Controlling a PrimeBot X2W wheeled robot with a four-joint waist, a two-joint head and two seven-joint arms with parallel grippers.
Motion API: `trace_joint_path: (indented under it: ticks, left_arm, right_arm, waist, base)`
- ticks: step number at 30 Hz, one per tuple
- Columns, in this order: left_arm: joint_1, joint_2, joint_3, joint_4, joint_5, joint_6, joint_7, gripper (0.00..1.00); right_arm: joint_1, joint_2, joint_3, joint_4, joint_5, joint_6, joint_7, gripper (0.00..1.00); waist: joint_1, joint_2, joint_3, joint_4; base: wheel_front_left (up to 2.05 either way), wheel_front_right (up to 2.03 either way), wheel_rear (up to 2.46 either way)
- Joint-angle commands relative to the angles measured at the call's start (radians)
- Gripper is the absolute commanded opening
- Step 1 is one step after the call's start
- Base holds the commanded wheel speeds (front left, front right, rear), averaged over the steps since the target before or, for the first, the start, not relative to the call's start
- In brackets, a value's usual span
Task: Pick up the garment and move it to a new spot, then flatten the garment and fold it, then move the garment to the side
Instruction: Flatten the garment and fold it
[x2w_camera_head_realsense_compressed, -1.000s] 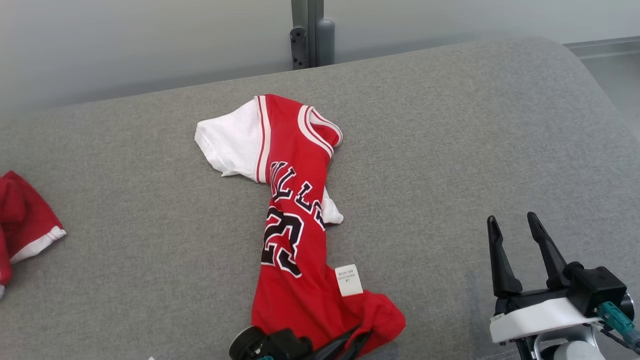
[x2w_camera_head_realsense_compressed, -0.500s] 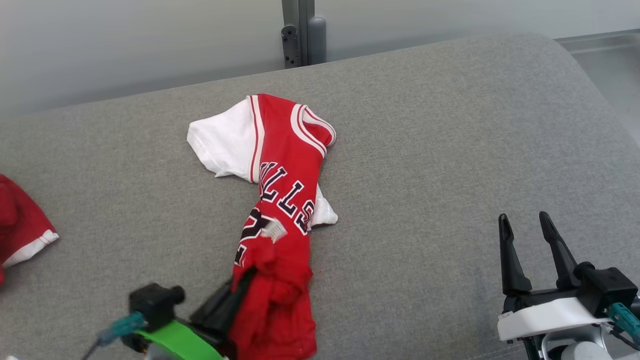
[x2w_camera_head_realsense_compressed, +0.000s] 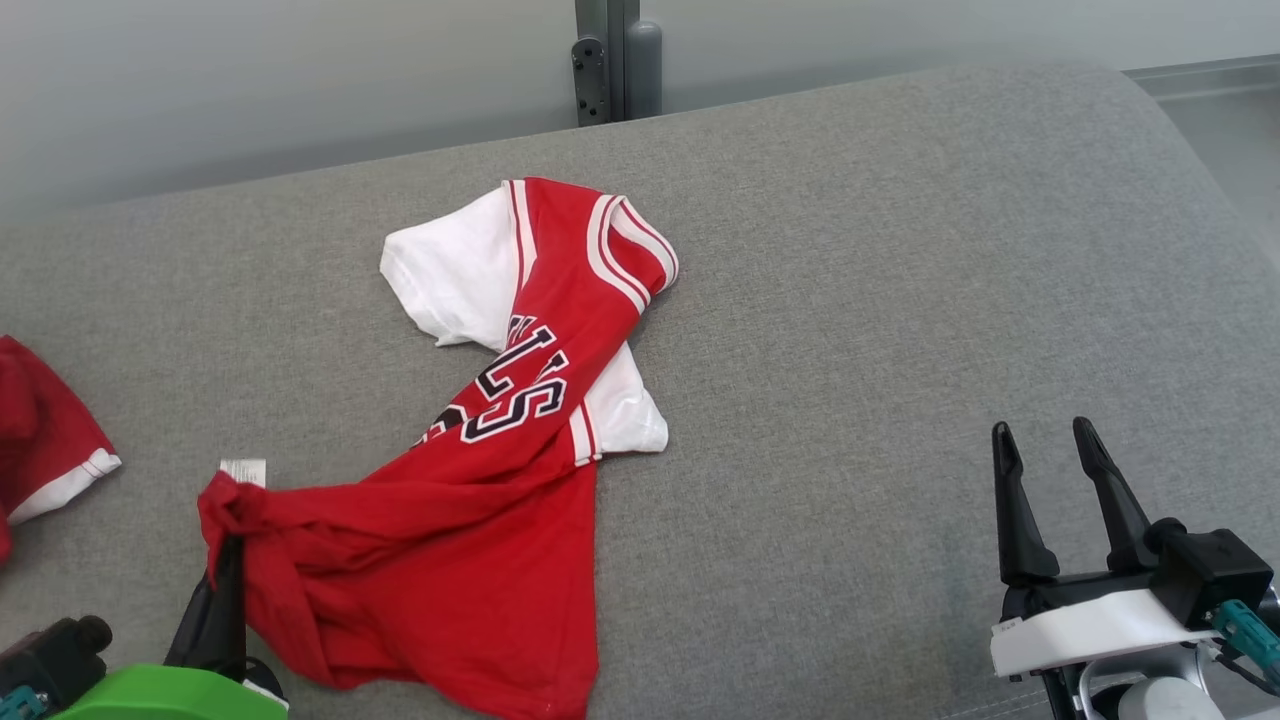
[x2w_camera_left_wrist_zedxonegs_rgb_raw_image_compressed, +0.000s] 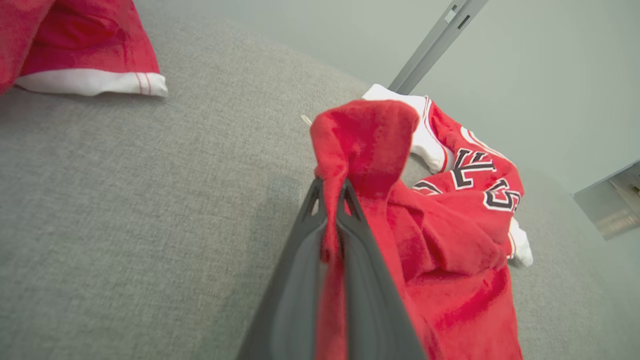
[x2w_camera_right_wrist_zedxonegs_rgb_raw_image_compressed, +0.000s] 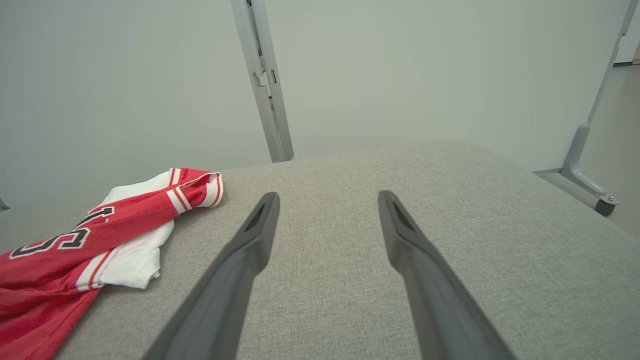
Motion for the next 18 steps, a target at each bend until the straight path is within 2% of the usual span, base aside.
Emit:
trace_joint_path:
  ticks: [1, 3, 4, 5, 6, 7, 12, 15, 18]
  left_arm:
    - [0.007, -0.016, 0.013, 0.032, 0.009, -0.011, 0.0, 0.0]
    - [0.004, -0.04, 0.043, 0.09, 0.038, -0.01, 0.0, 0.0]
    - [-0.002, -0.056, 0.072, 0.117, 0.05, 0.004, 0.0, 0.0]
    - [-0.006, -0.075, 0.1, 0.14, 0.063, 0.018, 0.0, 0.29]
    - [-0.01, -0.091, 0.123, 0.158, 0.081, 0.025, 0.0, 0.72]
    - [-0.01, -0.107, 0.136, 0.177, 0.095, 0.033, 0.0, 1.0]
    - [0.012, -0.125, 0.156, 0.188, 0.159, 0.085, 0.0, 1.0]
    - [0.041, -0.106, 0.151, 0.122, 0.196, 0.165, 0.01, 1.0]
    - [0.074, -0.06, 0.15, -0.011, 0.254, 0.262, 0.038, 1.0]
  right_arm:
    - [-0.002, -0.001, 0.0, -0.002, -0.003, 0.0, -0.003, 1.0]
    - [-0.001, -0.001, 0.002, -0.004, -0.005, 0.0, -0.003, 1.0]
    - [-0.003, -0.001, 0.003, -0.004, -0.006, 0.0, -0.003, 1.0]
    - [-0.005, -0.001, 0.002, -0.004, -0.006, 0.0, -0.003, 1.0]
    - [-0.007, -0.001, 0.002, -0.005, -0.009, 0.0, -0.003, 1.0]
    - [-0.008, -0.001, 0.006, -0.006, -0.013, 0.0, -0.003, 1.0]
    - [-0.002, -0.007, 0.0, -0.007, -0.022, 0.0, -0.003, 1.0]
    - [0.01, -0.014, -0.002, -0.008, -0.026, 0.0, -0.003, 1.0]
    - [0.01, -0.021, -0.001, -0.009, -0.025, 0.0, -0.003, 1.0]
  waist:
    - [0.0, 0.0, 0.002, 0.001]
    - [0.0, 0.0, 0.005, 0.001]
    - [0.0, 0.0, 0.007, 0.002]
    - [0.0, 0.0, 0.009, 0.003]
    - [0.0, 0.0, 0.01, 0.003]
    - [0.0, 0.0, 0.01, 0.004]
    - [0.0, 0.0, 0.008, 0.007]
    - [0.0, 0.0, 0.0, 0.015]
    - [0.0, 0.0, -0.009, 0.023]
  base:
    - [0.0, 0.0, 0.0]
    - [0.0, 0.0, 0.0]
    - [0.0, 0.0, 0.0]
    - [0.0, 0.0, 0.0]
    - [0.0, 0.0, 0.0]
    - [0.0, 0.0, 0.0]
    - [0.0, 0.0, 0.0]
    - [0.0, 0.0, 0.0]
    - [0.0, 0.0, 0.0]
